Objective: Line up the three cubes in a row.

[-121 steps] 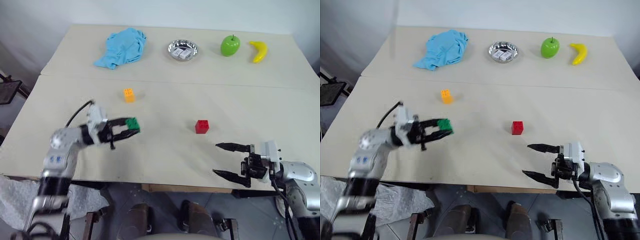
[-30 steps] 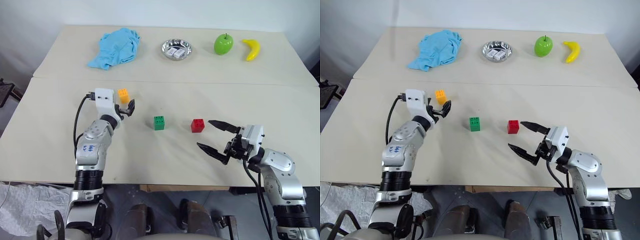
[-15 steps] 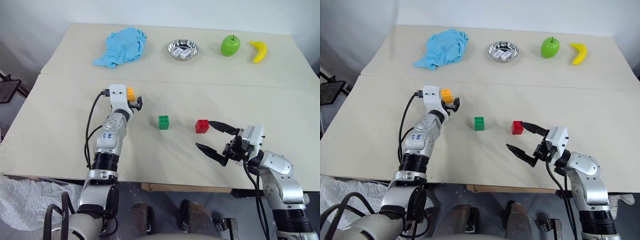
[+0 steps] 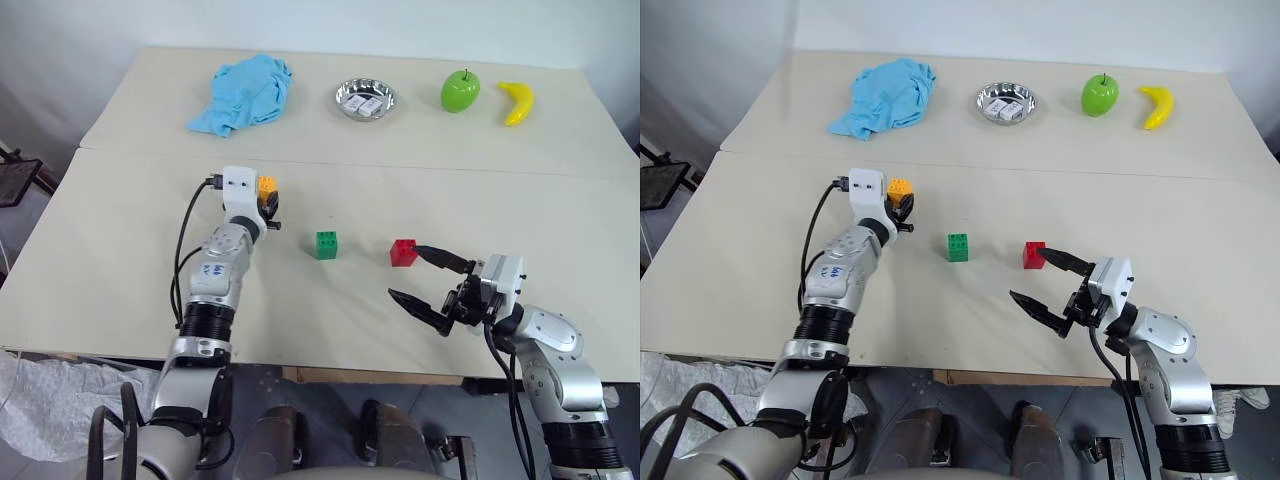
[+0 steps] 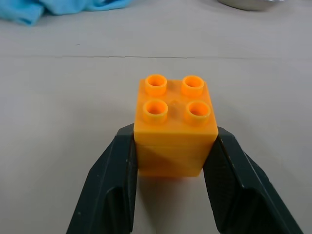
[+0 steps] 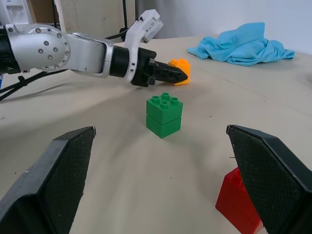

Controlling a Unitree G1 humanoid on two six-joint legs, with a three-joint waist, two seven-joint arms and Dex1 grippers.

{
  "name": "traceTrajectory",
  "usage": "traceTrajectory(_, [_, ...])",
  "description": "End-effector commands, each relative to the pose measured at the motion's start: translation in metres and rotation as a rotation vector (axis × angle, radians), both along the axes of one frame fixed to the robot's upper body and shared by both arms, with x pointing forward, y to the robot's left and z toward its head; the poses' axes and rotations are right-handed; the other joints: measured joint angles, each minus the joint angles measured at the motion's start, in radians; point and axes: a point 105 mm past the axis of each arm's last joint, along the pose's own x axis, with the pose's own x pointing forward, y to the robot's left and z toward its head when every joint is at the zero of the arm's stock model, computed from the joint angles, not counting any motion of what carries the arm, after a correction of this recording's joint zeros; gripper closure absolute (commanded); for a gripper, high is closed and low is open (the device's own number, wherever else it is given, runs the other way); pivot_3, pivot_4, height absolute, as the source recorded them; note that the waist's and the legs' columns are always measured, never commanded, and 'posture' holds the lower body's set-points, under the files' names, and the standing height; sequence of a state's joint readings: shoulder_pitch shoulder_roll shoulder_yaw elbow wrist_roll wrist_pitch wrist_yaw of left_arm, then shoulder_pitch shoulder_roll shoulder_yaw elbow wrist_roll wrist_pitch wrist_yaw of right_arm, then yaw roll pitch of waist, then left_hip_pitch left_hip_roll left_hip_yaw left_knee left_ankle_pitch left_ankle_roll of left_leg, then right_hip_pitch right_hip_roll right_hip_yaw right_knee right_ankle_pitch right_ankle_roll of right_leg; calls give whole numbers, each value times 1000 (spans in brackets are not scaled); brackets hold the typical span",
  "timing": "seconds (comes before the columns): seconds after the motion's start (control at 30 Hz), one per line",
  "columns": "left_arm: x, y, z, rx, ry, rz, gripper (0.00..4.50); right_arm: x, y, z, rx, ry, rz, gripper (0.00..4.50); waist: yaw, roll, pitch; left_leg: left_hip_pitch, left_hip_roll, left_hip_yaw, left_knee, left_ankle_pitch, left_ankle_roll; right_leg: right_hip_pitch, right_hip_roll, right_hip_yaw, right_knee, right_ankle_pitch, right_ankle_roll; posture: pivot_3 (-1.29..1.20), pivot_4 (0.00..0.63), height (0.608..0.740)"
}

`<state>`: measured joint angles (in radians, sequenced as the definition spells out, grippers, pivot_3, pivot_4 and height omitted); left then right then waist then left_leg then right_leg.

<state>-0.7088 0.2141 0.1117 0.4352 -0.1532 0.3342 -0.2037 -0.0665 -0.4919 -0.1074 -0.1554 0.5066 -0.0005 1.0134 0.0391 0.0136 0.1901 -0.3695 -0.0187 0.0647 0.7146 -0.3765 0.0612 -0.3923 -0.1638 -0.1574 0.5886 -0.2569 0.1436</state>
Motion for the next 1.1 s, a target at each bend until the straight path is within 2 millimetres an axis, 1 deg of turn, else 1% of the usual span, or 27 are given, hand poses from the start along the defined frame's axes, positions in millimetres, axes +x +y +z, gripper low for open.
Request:
traceTrajectory(0.03, [-24, -8, 23, 5, -101, -353, 3003, -4, -4, 9, 2, -38, 3, 0, -7, 0, 0, 0, 0, 0, 0, 0, 0, 0, 0, 0, 0, 0, 0, 0, 150, 740])
traceTrajectory(0.1, [-49, 1, 17, 108, -89, -623, 3003, -6, -10, 9, -12, -36, 0, 0, -17, 0, 0, 0, 0, 0, -1, 0, 0, -1, 0, 0, 0, 0, 0, 0, 150, 740])
traceTrajectory(0.13, [-58, 9, 15, 163, -104, -703, 3003, -6, -12, 9, -17, -35, -2, 0, -19, 0, 0, 0, 0, 1, -1, 0, 0, -1, 0, 0, 0, 0, 0, 0, 150, 740])
traceTrajectory(0.17, [-62, 18, 15, 227, -124, -750, 3003, -7, -14, 9, -24, -33, -3, 0, -21, 0, 0, 0, 0, 1, -1, 0, -1, -1, 1, 0, -1, 0, -1, 0, 150, 740])
traceTrajectory(0.23, [-65, 29, 15, 308, -150, -820, 3003, -9, -19, 7, -41, -26, -3, 0, -16, 1, 0, 0, 1, 1, -1, 0, -1, -1, 1, 0, -1, 0, -1, 0, 150, 740])
traceTrajectory(0.3, [-68, 33, 15, 356, -171, -902, 3003, -11, -22, 6, -53, -20, -4, 0, -13, 1, 0, 0, 1, 1, -1, 0, -1, 0, 1, 0, -1, 0, -1, 0, 150, 740])
traceTrajectory(0.33, [-69, 32, 13, 376, -166, -948, 3003, -12, -23, 6, -55, -19, -5, 0, -12, 0, 0, 0, 0, 0, -1, 0, -1, 0, 1, 0, -1, 0, -1, 0, 150, 740])
traceTrajectory(0.43, [-66, 24, 8, 425, -169, -1015, 3003, -13, -23, 5, -53, -16, -8, 0, -12, 0, 0, 0, -1, 0, 0, 0, 0, 0, 1, -1, -1, 0, -1, 0, 150, 740])
traceTrajectory(0.57, [-62, 16, -6, 546, -128, -1071, 3003, -16, -20, 3, -47, -13, -12, 0, -16, 0, 0, 0, -3, 2, -1, 0, 0, 0, 1, -1, -1, 0, 0, 0, 150, 740])
traceTrajectory(0.7, [-52, 5, -5, 553, -108, -1056, 3003, -21, -19, 3, -30, -13, -12, 0, -16, 0, 0, -1, -4, 2, -1, 0, 0, -1, 1, -1, -1, 0, 0, 0, 150, 740])
traceTrajectory(0.77, [-50, 4, -7, 579, -83, -1061, 3003, -26, -21, 5, -19, -4, 0, 0, -13, 0, 0, -1, -3, 2, -1, 0, 0, -1, 1, -1, -1, 0, 0, 0, 150, 740])
traceTrajectory(0.87, [-47, 9, -5, 595, -64, -1039, 3003, -31, -24, 4, -39, 9, 8, 0, -15, 0, 0, -1, -3, 2, 0, 0, 1, -1, 1, 0, 0, 0, 0, 0, 150, 740])
traceTrajectory(0.97, [-43, 18, -1, 593, -54, -992, 3003, -34, -33, 1, -68, 28, -2, 0, -15, 0, 0, -1, -2, 2, 0, 0, 1, -1, 0, 0, 0, 0, 0, 0, 150, 740])
traceTrajectory(1.03, [-43, 25, 0, 609, -41, -983, 3003, -34, -37, 1, -77, 31, -13, 0, -16, 0, 0, -1, -2, 2, 0, 0, 1, -1, 0, 0, 1, 0, 0, 0, 150, 740])
traceTrajectory(1.1, [-45, 28, 0, 606, -33, -988, 3003, -33, -38, 2, -79, 30, -16, 0, -20, 0, 0, 0, 0, 2, 0, 0, 1, -1, 1, 0, 1, 0, 0, 0, 150, 740])
